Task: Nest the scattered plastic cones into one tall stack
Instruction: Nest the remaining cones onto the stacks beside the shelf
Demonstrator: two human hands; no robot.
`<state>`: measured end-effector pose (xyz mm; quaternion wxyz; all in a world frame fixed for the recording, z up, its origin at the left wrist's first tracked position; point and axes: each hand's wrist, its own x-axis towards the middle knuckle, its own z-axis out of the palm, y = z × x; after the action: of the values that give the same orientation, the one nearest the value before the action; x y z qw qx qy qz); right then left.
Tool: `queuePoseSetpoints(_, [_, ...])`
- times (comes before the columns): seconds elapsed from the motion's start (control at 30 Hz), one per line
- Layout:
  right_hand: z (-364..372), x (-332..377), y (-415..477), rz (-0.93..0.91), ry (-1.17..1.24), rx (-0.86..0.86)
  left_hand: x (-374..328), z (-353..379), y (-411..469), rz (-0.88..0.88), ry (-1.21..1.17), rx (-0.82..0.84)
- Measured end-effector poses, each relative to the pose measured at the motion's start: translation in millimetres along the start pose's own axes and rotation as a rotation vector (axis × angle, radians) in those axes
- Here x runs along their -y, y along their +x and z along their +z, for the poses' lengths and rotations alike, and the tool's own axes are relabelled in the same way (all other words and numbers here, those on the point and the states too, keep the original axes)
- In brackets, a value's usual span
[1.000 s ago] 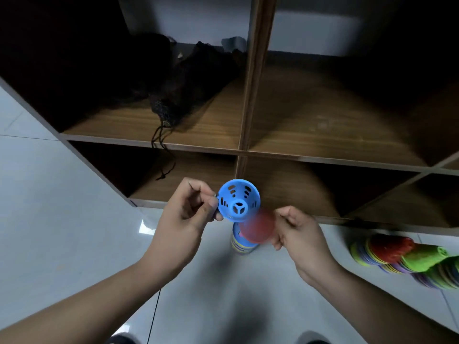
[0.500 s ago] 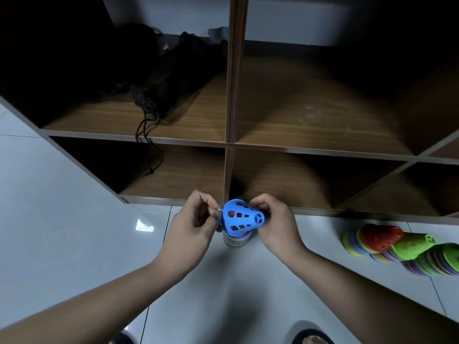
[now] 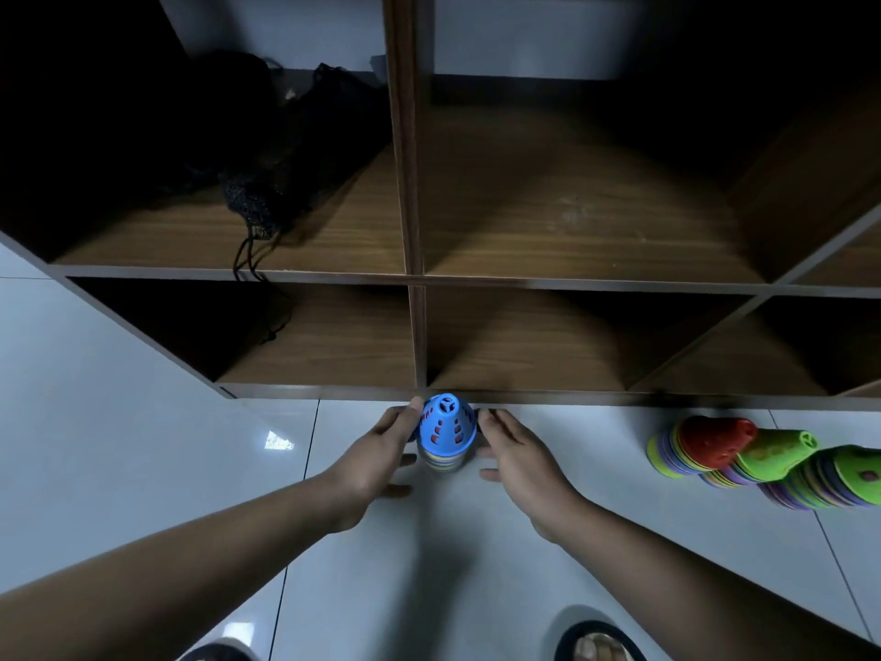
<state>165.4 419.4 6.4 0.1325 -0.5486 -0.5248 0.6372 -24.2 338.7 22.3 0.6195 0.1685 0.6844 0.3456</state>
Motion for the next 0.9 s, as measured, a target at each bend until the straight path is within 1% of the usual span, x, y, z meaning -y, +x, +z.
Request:
queuePoseSetpoints(0.07, [0, -3, -1, 0.056, 0.045, 0.045, -1, 3, 5, -0.054, -0.037, 0.043])
queuePoseSetpoints(0.13, [0, -8, -2, 0.083, 0.070, 0.052, -2, 6, 10, -0.076, -0.041, 0.049])
queuePoseSetpoints(0.3, [-6, -33, -8, 0.128, 0.103, 0.052, -9, 24, 23, -0.057, 0.000, 0.001])
queuePoseSetpoints(0.5, [-45, -60, -18, 0.118, 0.187, -0.013, -24, 89, 35, -0.076, 0.023, 0.028])
queuePoseSetpoints(0.7, [-93, -80, -27, 0.107, 0.344, -0.147, -29, 168, 38, -0.062, 0.053, 0.055])
queuePoseSetpoints(0.9, [-145, -100, -39, 0.103, 0.357, -0.239, -35, 230, 48, -0.071, 0.063, 0.087])
